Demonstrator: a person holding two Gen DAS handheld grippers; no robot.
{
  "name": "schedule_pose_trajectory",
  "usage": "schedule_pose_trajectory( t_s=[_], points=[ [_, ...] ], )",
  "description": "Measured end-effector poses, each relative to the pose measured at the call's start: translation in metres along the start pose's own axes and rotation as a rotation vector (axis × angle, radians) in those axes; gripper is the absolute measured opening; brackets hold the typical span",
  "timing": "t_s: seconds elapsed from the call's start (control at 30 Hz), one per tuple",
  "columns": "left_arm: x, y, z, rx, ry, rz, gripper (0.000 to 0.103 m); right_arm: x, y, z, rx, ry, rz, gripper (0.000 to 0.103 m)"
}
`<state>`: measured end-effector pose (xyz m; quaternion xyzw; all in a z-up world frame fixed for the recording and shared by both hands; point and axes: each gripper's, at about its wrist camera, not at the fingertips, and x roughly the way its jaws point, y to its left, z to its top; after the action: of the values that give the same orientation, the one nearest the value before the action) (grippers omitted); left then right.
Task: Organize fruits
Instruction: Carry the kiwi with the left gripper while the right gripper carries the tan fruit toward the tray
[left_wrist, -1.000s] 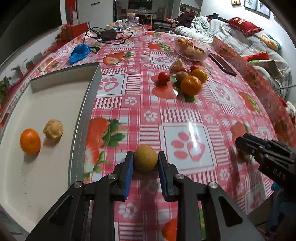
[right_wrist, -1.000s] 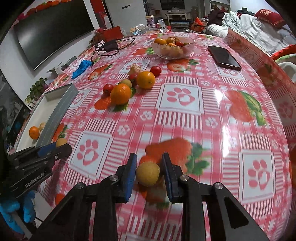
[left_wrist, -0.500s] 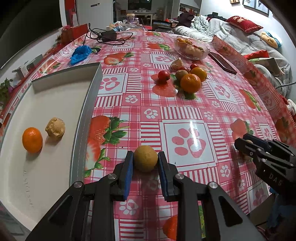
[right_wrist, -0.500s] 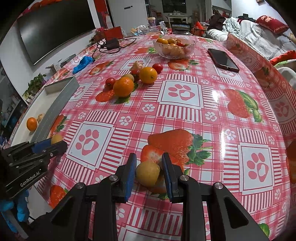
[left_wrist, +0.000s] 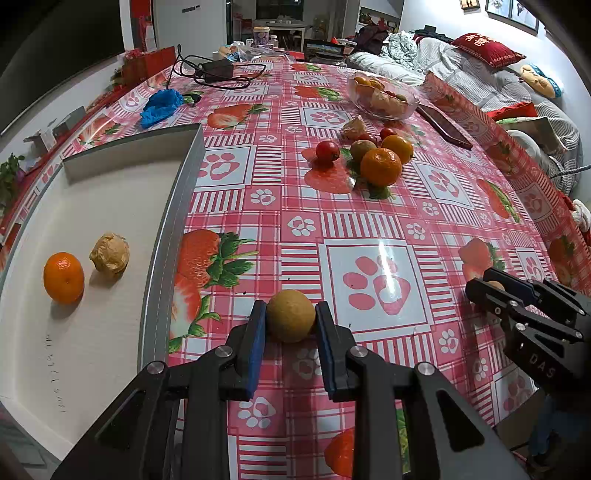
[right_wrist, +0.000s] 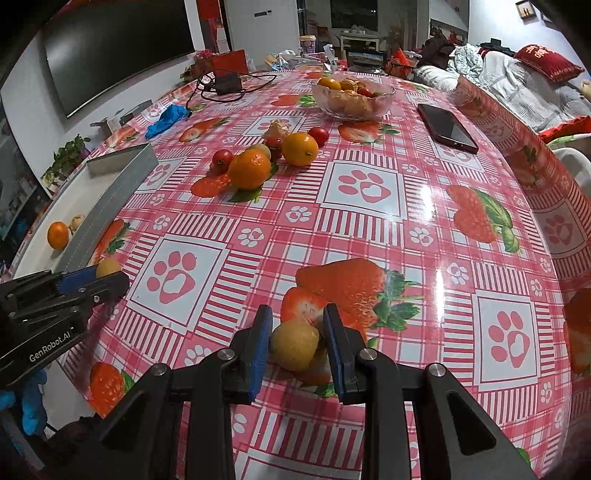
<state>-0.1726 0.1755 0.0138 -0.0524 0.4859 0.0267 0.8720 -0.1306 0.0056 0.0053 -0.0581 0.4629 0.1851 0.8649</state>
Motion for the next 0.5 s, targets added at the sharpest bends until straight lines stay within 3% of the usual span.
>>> schedule_pose_trajectory(
  t_s=[0.5],
  points=[
    [-0.0002, -0.0006, 0.0, 0.004, -0.002, 0.003, 0.028, -0.0006, 0.0034, -0.0012, -0.018, -0.002, -0.016, 0.03]
  ],
)
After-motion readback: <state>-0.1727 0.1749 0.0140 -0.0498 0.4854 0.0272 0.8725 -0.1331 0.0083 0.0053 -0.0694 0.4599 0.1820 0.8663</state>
